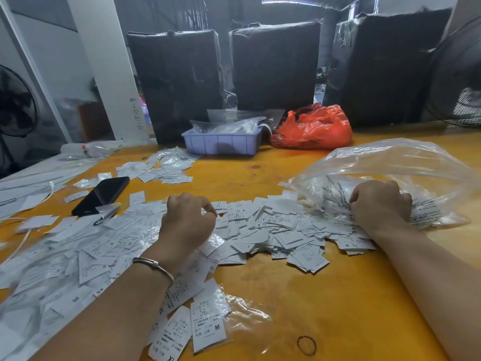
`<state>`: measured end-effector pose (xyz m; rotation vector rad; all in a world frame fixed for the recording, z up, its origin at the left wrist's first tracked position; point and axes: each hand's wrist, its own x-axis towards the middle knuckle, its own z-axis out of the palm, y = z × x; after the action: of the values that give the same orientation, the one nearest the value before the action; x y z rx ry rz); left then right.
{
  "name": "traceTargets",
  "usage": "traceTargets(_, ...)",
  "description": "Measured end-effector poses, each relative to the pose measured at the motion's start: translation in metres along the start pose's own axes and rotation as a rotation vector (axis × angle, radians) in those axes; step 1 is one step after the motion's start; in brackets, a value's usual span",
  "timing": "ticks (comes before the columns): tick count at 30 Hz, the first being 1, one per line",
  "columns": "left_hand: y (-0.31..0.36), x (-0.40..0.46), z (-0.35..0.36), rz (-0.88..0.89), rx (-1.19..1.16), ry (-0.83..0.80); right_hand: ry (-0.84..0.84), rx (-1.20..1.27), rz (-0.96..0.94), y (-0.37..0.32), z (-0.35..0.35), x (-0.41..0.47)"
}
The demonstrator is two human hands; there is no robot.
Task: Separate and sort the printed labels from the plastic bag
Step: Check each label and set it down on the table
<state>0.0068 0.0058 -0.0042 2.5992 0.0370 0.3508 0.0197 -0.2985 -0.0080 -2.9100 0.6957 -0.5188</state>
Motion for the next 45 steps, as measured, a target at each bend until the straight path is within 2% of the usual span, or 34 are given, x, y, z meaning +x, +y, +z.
traceTargets(3,0.002,-0.002,0.001,0.084,-0.128,-0.019,0.07,0.086,-0.005,0.001,0.001,0.001)
traceTargets(6,0.004,-0.004,0.002,0.166,-0.156,-0.013,0.199,0.237,-0.021,0.001,0.0,-0.001)
traceTargets(9,0.005,-0.004,0.002,0.223,-0.178,0.011,0.325,0.289,-0.049,-0.001,-0.001,-0.003)
traceTargets(11,0.007,-0.005,0.002,0.267,-0.187,0.005,0.322,0.385,-0.096,-0.005,-0.004,-0.008)
traceTargets(13,0.008,-0.007,0.004,0.33,-0.202,-0.036,0.182,0.625,-0.182,-0.013,-0.009,-0.017)
traceTargets(17,0.014,-0.013,0.002,0.421,-0.313,-0.202,-0.264,1.182,-0.418,-0.04,-0.023,-0.051)
traceTargets(19,0.019,-0.016,-0.001,0.407,-0.441,-0.299,-0.386,1.314,-0.517,-0.051,-0.026,-0.065)
traceTargets(21,0.023,-0.019,-0.003,0.377,-0.585,-0.398,-0.437,1.388,-0.551,-0.058,-0.026,-0.076)
traceTargets(24,0.027,-0.022,-0.001,0.344,-0.698,-0.464,-0.378,1.412,-0.6,-0.064,-0.028,-0.084)
traceTargets(28,0.027,-0.02,-0.003,0.313,-0.746,-0.339,-0.242,1.307,-0.646,-0.068,-0.028,-0.085)
traceTargets(31,0.021,-0.016,-0.003,0.24,-0.738,-0.181,-0.191,1.044,-0.644,-0.064,-0.023,-0.077)
traceTargets(33,0.017,-0.013,-0.002,0.204,-0.707,-0.095,-0.273,0.831,-0.738,-0.062,-0.017,-0.074)
traceTargets(35,0.015,-0.011,-0.002,0.191,-0.682,-0.061,-0.321,0.692,-0.821,-0.064,-0.009,-0.074)
traceTargets(37,0.014,-0.01,-0.001,0.182,-0.663,-0.053,-0.283,0.638,-0.85,-0.067,-0.003,-0.074)
traceTargets(41,0.013,-0.01,0.0,0.139,-0.642,-0.029,-0.241,0.711,-0.825,-0.07,-0.004,-0.073)
traceTargets(45,0.013,-0.009,-0.002,0.093,-0.736,-0.034,-0.358,1.139,-0.611,-0.063,-0.014,-0.068)
